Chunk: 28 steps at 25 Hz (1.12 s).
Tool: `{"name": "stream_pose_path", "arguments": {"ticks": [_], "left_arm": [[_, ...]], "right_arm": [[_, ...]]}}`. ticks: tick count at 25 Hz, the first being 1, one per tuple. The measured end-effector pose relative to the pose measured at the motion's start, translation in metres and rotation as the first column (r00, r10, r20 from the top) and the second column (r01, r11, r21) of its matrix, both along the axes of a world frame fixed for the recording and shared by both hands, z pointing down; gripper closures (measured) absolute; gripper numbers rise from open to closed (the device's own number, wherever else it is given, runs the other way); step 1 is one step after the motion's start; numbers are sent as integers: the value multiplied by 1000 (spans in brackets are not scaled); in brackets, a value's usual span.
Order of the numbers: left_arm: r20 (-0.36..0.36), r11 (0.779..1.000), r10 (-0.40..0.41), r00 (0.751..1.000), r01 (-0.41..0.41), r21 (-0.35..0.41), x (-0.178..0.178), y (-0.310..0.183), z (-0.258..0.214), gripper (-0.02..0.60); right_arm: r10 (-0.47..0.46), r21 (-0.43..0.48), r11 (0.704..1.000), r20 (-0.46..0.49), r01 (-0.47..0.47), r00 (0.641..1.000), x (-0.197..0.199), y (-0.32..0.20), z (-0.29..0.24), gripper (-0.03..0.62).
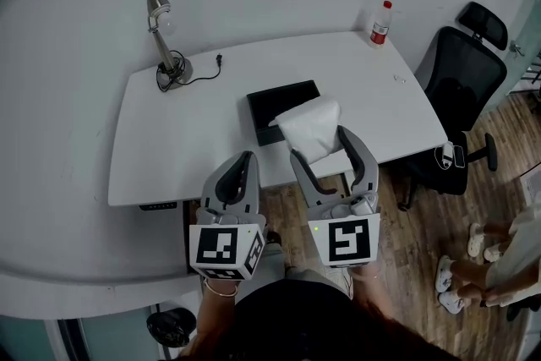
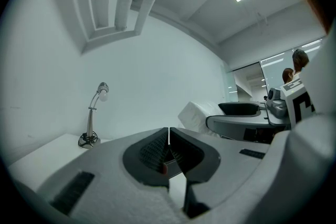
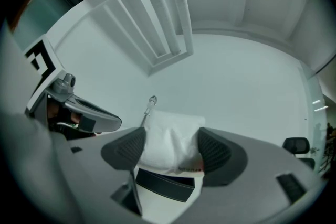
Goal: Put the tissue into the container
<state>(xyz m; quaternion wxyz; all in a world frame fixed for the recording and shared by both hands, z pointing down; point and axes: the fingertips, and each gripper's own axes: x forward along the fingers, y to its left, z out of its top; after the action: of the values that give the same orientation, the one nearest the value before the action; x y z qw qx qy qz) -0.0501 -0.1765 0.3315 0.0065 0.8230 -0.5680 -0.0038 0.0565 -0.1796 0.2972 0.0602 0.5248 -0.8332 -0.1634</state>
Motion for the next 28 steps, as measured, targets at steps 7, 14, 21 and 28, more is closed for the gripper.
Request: {"name": "stream_pose_path", "arguments": {"ticks": [7, 14, 21, 28], "left_arm": [[-5, 1000, 0, 1000, 1, 2, -13, -33, -1, 552], [-15, 1000, 7, 1000, -7, -2, -26, -63, 0, 552], [-29, 1000, 28, 999, -29, -10, -31, -86, 2, 552], [-43, 999, 34, 998, -35, -36, -39, -101, 11, 552]], "right_arm": [[4, -13, 1000, -21, -4, 1000, -12, -35, 2, 256], [19, -18, 1000, -24, -19, 1000, -22, -66, 5, 256], [42, -72, 996, -51, -46, 998, -26, -88, 18, 258], [55, -116, 991, -50, -60, 997, -31, -109, 37, 258]]}}
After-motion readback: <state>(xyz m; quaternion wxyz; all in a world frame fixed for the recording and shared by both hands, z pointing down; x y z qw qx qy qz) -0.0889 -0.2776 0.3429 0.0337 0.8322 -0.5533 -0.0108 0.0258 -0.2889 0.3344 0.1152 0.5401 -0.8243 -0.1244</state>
